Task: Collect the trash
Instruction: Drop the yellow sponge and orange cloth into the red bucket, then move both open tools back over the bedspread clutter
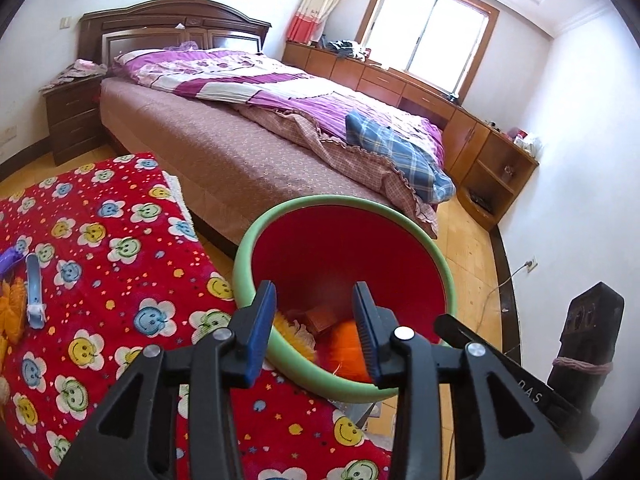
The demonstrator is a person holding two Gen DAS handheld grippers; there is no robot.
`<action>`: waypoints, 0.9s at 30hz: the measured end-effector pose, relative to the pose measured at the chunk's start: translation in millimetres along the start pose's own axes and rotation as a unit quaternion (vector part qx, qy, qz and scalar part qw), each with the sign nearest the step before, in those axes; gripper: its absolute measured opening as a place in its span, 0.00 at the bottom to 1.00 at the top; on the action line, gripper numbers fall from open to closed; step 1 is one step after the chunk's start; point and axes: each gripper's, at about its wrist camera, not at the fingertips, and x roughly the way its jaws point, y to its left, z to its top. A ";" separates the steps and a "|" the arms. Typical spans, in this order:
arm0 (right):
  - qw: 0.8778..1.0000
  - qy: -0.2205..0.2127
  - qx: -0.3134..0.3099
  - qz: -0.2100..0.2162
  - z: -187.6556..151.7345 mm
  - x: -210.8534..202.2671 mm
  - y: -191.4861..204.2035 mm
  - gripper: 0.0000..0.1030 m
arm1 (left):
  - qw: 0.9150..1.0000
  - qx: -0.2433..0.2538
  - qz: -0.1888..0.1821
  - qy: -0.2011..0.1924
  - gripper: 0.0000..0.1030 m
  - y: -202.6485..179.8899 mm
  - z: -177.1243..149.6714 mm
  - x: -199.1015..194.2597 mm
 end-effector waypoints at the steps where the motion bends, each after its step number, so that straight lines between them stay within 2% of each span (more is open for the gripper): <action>1: 1.000 0.001 -0.002 0.000 0.0 -0.5 1.1 0.29 | 1.000 -0.002 0.001 0.000 0.38 1.6 -0.9 -0.9; 5: 1.000 0.003 -0.006 -0.001 -0.3 -1.5 5.0 0.30 | 1.000 -0.009 0.011 0.002 0.38 7.6 -4.2 -5.2; 9: 1.000 0.001 -0.008 0.001 -1.7 -3.7 7.8 0.43 | 0.999 -0.017 0.026 0.006 0.38 14.4 -9.7 -10.7; 20: 0.999 0.024 -0.030 0.014 -9.2 -2.9 32.5 0.48 | 0.996 -0.049 0.072 0.016 0.38 39.9 -26.7 -39.7; 25: 0.998 0.038 -0.046 0.035 -15.7 -0.9 51.1 0.49 | 0.994 -0.063 0.094 0.007 0.38 55.4 -33.7 -59.5; 27: 0.996 0.043 -0.056 0.044 -19.1 0.3 61.3 0.59 | 0.993 -0.069 0.100 0.003 0.38 60.5 -35.3 -67.4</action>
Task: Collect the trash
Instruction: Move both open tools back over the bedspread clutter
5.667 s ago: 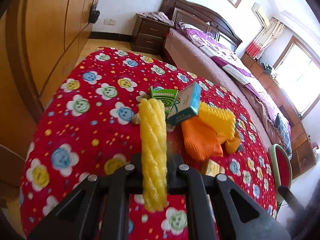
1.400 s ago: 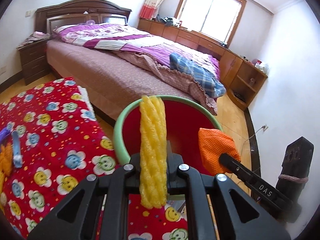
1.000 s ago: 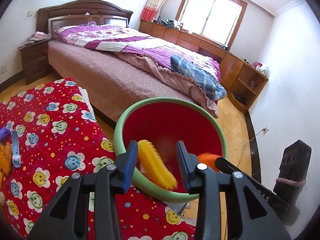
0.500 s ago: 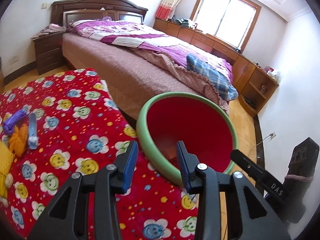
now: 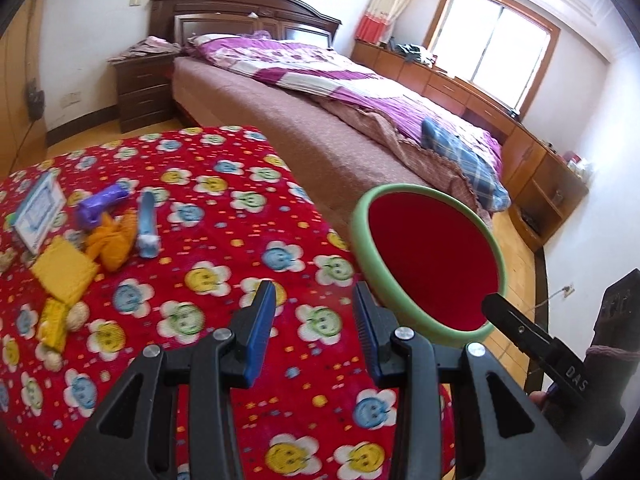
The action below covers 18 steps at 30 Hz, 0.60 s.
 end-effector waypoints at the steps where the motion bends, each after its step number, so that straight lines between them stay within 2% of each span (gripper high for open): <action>1: 1.000 0.001 -0.005 0.004 -0.7 0.8 4.5 0.61 | 1.000 -0.004 0.003 -0.002 0.38 4.2 -0.4 -4.3; 18: 0.996 0.042 -0.062 0.042 -25.1 17.1 71.3 0.62 | 0.993 -0.082 0.077 -0.028 0.38 85.6 -15.8 -58.4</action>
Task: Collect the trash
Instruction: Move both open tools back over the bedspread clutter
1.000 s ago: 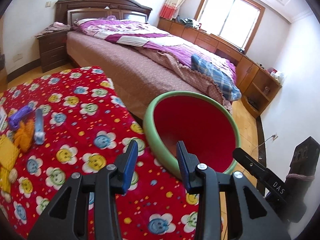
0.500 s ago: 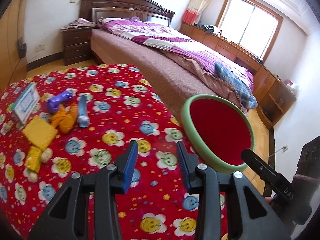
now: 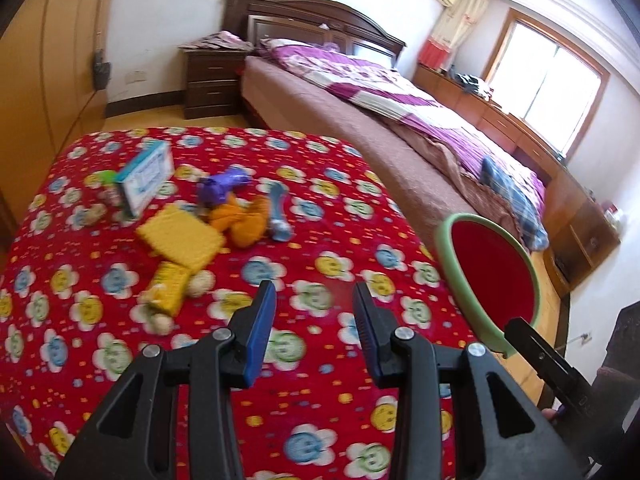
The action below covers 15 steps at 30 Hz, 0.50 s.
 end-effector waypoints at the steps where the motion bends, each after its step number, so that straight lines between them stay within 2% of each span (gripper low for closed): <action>1: 1.000 0.002 -0.001 0.002 -0.9 1.0 2.5 0.62 | 1.000 -0.002 0.005 -0.003 0.38 5.2 0.8 -2.9; 15: 0.999 0.035 -0.022 0.005 -14.2 25.0 31.8 0.62 | 0.994 -0.032 0.095 -0.034 0.39 96.2 25.7 -29.9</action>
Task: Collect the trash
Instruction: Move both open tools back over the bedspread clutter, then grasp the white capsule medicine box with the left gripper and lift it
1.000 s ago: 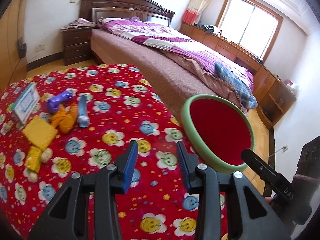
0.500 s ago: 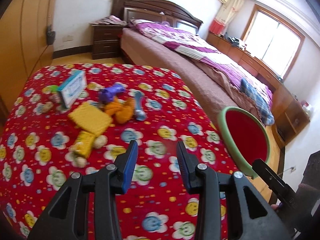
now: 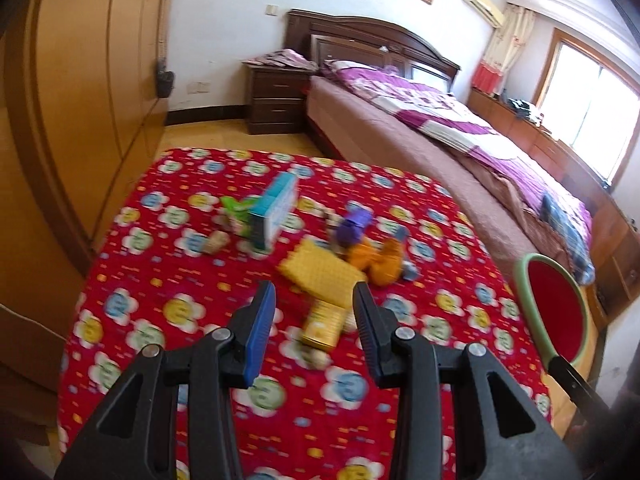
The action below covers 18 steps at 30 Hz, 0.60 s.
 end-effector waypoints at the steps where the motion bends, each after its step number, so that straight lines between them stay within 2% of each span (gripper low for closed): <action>1: 1.000 0.003 -0.001 -0.001 -1.2 2.3 1.2 0.62 | 1.000 -0.002 0.005 0.000 0.39 5.4 2.2 1.6; 7: 1.000 0.023 -0.003 -0.005 -7.2 16.1 4.0 0.62 | 1.000 -0.011 0.023 0.002 0.39 32.6 11.0 18.7; 12: 0.999 0.035 -0.004 -0.011 -10.4 25.5 3.6 0.62 | 0.999 0.002 0.043 0.008 0.39 47.2 19.5 42.8; 18: 0.999 0.045 0.005 -0.018 -10.5 37.8 0.1 0.62 | 0.999 0.019 0.047 0.012 0.40 55.1 35.3 74.4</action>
